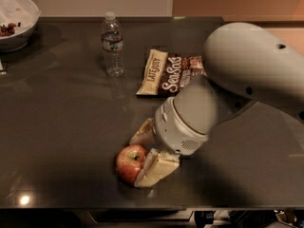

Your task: Move apple near brown chip bag

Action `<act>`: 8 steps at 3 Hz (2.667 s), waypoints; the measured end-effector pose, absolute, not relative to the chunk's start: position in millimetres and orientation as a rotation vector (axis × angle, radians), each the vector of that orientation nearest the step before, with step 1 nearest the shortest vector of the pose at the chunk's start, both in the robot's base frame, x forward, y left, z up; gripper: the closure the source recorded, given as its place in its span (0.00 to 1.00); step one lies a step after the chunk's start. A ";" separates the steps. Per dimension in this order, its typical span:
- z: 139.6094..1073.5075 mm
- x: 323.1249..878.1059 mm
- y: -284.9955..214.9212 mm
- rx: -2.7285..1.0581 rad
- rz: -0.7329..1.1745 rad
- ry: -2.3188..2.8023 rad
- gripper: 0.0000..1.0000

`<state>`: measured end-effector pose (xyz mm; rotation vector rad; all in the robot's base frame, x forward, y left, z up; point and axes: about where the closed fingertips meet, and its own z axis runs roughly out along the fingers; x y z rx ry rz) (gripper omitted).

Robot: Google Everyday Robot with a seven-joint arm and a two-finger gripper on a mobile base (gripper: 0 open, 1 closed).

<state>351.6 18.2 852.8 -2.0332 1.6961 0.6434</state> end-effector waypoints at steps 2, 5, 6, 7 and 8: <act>866.3 379.7 3.7 -1.926 0.562 1.796 0.87; 867.3 473.1 -62.7 -1.534 0.377 2.098 1.00; 860.6 493.4 -71.3 -1.467 0.364 2.125 0.82; 855.4 507.5 -76.5 -1.424 0.357 2.142 0.57; 857.2 513.1 -80.4 -1.395 0.321 2.137 0.36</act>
Offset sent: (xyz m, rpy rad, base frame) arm 0.0618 -0.0363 0.0200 -0.0527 -0.0373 -0.2681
